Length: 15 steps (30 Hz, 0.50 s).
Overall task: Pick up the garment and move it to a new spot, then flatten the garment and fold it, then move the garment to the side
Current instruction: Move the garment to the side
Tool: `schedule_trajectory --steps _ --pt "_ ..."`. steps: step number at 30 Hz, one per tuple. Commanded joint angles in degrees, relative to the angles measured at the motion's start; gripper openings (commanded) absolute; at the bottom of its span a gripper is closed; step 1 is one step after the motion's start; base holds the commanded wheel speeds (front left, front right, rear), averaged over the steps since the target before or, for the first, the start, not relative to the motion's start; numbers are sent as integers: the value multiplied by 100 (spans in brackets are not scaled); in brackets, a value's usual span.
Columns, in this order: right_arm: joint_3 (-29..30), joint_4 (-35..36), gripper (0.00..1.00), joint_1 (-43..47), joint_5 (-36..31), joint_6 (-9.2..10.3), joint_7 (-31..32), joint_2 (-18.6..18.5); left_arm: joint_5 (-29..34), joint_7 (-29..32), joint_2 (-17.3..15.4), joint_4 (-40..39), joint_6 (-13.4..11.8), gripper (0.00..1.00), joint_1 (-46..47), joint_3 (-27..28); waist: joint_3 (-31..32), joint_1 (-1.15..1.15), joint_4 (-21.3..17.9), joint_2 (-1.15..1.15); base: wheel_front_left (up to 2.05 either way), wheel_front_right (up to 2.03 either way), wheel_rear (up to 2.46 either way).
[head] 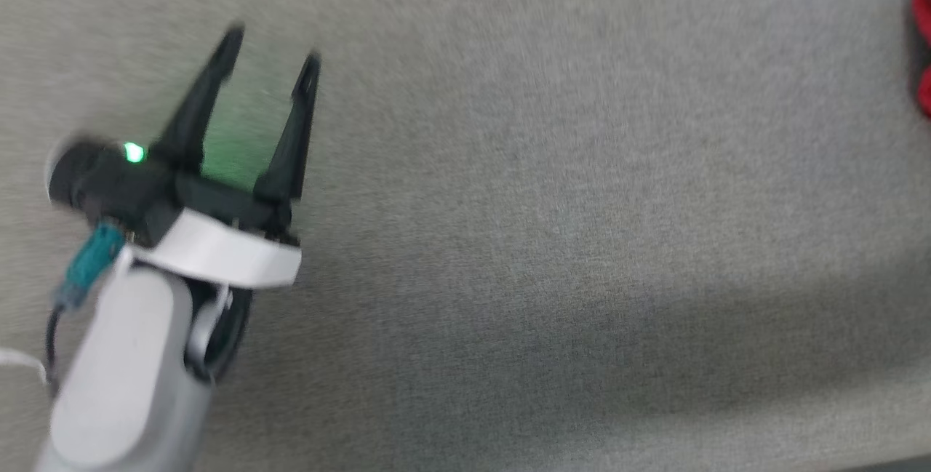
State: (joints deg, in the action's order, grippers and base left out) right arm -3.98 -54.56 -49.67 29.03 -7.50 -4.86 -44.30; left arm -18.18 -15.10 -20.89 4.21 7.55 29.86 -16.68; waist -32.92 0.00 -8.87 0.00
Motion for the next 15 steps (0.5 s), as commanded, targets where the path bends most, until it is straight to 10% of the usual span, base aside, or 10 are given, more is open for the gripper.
schedule_trajectory --steps 1,15 --pt "-95 163 100 283 130 3 -103 70 -142 -8 216 55 -15 100 -431 228 718 0 347 0 0 0 0" --pt "-746 1157 100 1863 227 3 -635 1002 -281 -9 888 594 -15 100 -2192 997 2130 0 1016 0 0 0 0"
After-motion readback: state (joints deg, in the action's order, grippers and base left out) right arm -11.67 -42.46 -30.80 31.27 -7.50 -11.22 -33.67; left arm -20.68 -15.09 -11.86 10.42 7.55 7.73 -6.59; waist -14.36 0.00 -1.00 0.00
